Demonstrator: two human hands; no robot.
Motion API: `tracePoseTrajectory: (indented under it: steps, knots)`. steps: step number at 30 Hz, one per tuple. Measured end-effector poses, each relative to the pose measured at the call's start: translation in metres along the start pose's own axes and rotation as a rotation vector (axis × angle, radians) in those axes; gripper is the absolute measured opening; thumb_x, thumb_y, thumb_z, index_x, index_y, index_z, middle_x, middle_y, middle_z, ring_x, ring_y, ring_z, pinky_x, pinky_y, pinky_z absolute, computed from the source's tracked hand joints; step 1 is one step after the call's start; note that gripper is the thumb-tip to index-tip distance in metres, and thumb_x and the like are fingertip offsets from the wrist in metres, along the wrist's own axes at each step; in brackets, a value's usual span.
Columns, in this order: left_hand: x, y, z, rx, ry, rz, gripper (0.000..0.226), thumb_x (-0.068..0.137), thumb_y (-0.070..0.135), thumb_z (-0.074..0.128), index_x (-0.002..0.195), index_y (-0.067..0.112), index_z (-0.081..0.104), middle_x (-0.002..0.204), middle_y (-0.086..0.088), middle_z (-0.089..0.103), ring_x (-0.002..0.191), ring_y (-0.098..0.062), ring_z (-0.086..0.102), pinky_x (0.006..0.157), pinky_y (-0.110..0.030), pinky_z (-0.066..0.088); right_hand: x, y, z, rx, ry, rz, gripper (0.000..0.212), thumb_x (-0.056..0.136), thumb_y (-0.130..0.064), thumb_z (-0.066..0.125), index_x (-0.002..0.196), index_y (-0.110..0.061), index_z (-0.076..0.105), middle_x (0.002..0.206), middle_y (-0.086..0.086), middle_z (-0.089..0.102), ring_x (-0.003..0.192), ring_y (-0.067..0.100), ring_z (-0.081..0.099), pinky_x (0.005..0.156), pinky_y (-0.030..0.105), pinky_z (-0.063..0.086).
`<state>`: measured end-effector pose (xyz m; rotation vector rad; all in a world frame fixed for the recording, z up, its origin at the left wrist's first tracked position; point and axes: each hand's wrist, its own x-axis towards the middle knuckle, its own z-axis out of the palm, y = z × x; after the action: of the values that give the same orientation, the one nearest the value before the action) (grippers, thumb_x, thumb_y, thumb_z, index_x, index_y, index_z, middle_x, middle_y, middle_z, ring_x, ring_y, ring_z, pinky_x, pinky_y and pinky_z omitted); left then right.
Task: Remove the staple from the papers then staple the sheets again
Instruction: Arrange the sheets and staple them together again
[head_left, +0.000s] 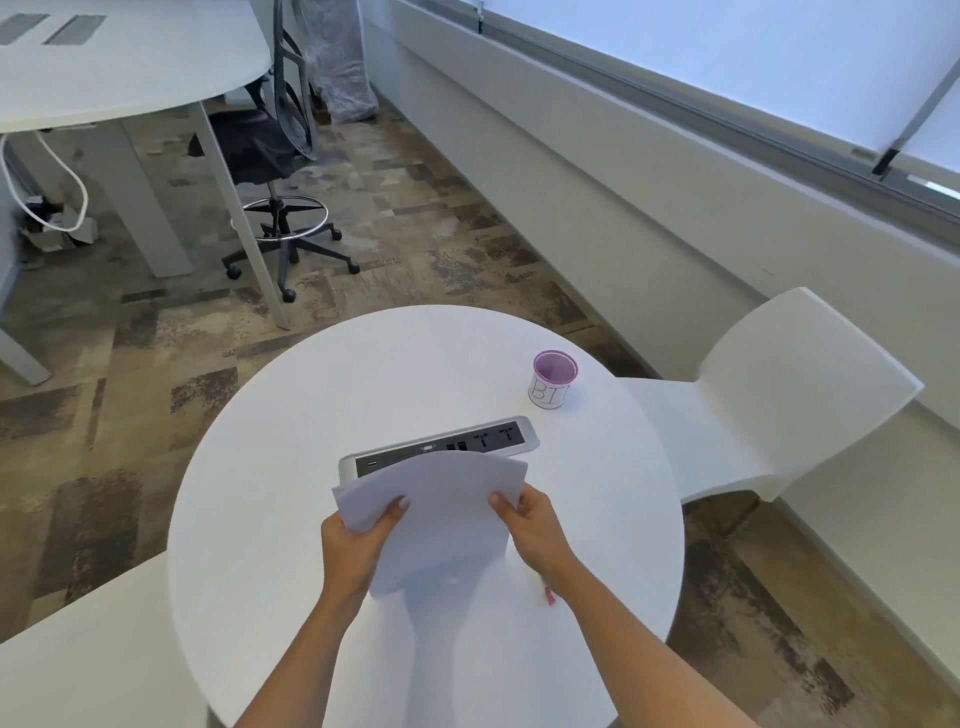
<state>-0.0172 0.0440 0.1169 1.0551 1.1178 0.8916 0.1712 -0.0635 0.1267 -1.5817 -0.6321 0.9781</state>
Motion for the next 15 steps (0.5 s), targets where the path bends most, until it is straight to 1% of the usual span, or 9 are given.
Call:
tracePoseTrajectory:
  steps: [2,4,7,11,13,15]
  knots:
    - [0.000,-0.003,-0.002,0.001,0.009,-0.014,0.032,0.061,0.029,0.088,0.088,0.019,0.074,0.078,0.012,0.078,0.067,-0.004,0.073,0.051,-0.016,0.054,-0.002,0.001,0.002,-0.033,0.040,0.009,0.017,0.098,-0.021,0.055,0.098,-0.031,0.069,0.098,-0.006,0.075,0.094,0.017,0.070,0.073,0.017,0.054]
    - [0.002,-0.003,-0.003,0.000,0.016,-0.006,0.035,0.059,0.032,0.088,0.088,0.018,0.074,0.076,0.011,0.077,0.064,-0.004,0.072,0.050,-0.016,0.053,-0.003,-0.001,0.003,-0.048,0.059,-0.005,0.015,0.098,-0.022,0.055,0.100,-0.029,0.068,0.099,-0.006,0.075,0.094,0.015,0.070,0.073,0.015,0.053]
    - [0.003,-0.006,-0.007,0.011,0.026,0.004,0.033,0.059,0.028,0.090,0.087,0.018,0.075,0.077,0.009,0.078,0.065,-0.005,0.072,0.051,-0.017,0.054,-0.006,-0.002,0.002,-0.030,0.047,-0.029,0.017,0.097,-0.020,0.057,0.108,-0.027,0.068,0.103,-0.008,0.075,0.095,0.009,0.070,0.077,0.018,0.054]
    - [-0.001,-0.016,-0.009,0.036,0.000,-0.039,0.032,0.069,0.016,0.088,0.097,0.010,0.074,0.088,-0.002,0.077,0.073,-0.014,0.072,0.056,-0.022,0.056,-0.011,0.005,0.002,-0.045,0.062,-0.003,0.018,0.099,-0.019,0.053,0.109,-0.022,0.068,0.103,-0.005,0.074,0.095,0.014,0.070,0.073,0.015,0.052]
    - [-0.002,-0.016,-0.007,0.038,0.002,-0.045,0.030,0.070,0.017,0.087,0.096,0.011,0.073,0.088,-0.003,0.076,0.070,-0.011,0.072,0.054,-0.020,0.055,-0.010,0.005,0.002,-0.060,0.086,0.000,0.019,0.100,-0.020,0.052,0.108,-0.023,0.068,0.103,-0.005,0.074,0.095,0.015,0.069,0.075,0.018,0.052]
    - [-0.002,-0.016,-0.006,0.035,0.006,-0.042,0.029,0.069,0.020,0.087,0.094,0.013,0.073,0.086,-0.002,0.076,0.066,-0.009,0.072,0.052,-0.019,0.054,-0.010,0.003,0.002,-0.050,0.105,-0.006,0.019,0.100,-0.020,0.052,0.105,-0.027,0.069,0.101,-0.007,0.075,0.094,0.012,0.070,0.077,0.019,0.052]
